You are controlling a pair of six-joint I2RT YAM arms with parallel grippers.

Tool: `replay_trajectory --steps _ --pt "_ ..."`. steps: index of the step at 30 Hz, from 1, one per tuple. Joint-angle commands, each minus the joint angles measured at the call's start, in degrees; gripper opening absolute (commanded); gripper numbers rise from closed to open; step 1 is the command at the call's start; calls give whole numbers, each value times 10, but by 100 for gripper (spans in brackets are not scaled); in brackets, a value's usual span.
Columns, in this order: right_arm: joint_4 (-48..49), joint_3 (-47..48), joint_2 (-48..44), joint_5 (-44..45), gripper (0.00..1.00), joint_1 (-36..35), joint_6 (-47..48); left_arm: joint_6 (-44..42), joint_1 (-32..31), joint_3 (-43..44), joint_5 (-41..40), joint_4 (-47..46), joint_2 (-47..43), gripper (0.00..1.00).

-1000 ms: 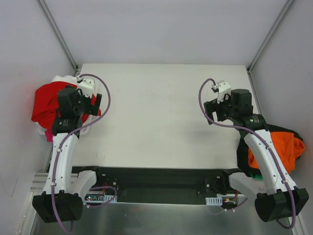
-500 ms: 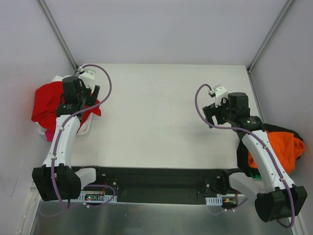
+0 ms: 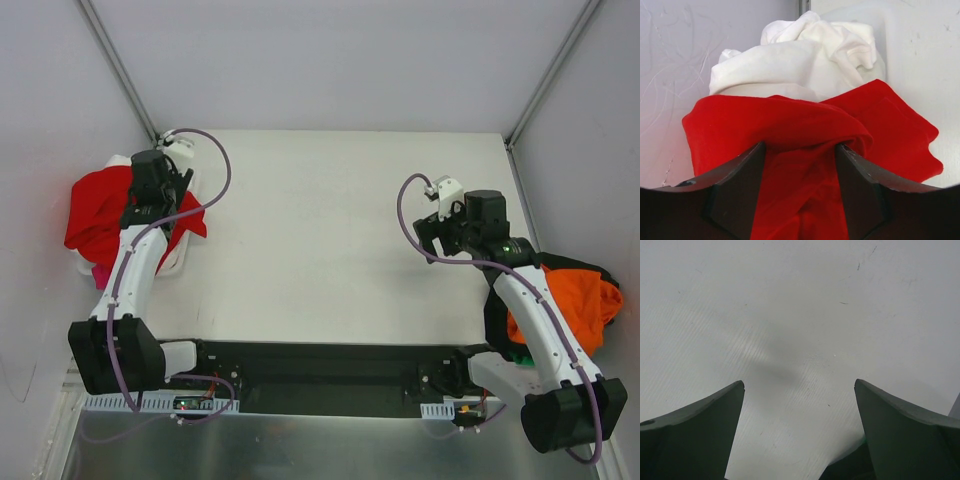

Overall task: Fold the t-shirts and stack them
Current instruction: Grab crumpled tshirt from bin with the left arm

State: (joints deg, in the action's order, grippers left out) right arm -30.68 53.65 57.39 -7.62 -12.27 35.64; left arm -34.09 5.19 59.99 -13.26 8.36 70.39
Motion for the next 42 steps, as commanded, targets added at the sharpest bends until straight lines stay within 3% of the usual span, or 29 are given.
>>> replay_trajectory --steps 1,4,5,7,8,9,19,23,27,31,42 --pt "2 -2 -6 -10 96 -3 8 -20 -2 17 -28 -29 24 54" --pt "-2 -1 -8 -6 96 -3 9 -13 -3 7 -29 -33 27 44" --pt "-2 -1 -9 -6 97 -4 10 -9 -3 1 -27 -33 26 28" --pt "-3 -3 -10 -3 96 -3 13 -5 -3 -2 -12 -34 16 15" --pt "-3 -3 -10 -2 96 -3 13 2 -3 -4 -5 -33 12 3" --pt "-3 -4 -10 -1 96 -3 14 6 -4 -4 2 -33 7 0" --pt "-1 5 21 21 96 -3 15 116 -4 56 170 4 -93 0" --pt "-3 32 31 42 96 -3 4 206 -4 109 335 23 -117 0" --pt "-16 75 60 52 96 -4 -9 316 -7 182 443 25 -101 0" --pt "-32 111 93 53 96 -3 -23 421 -8 330 474 29 -49 0" --pt "-33 132 140 73 96 -3 -53 527 -8 637 454 66 93 0"
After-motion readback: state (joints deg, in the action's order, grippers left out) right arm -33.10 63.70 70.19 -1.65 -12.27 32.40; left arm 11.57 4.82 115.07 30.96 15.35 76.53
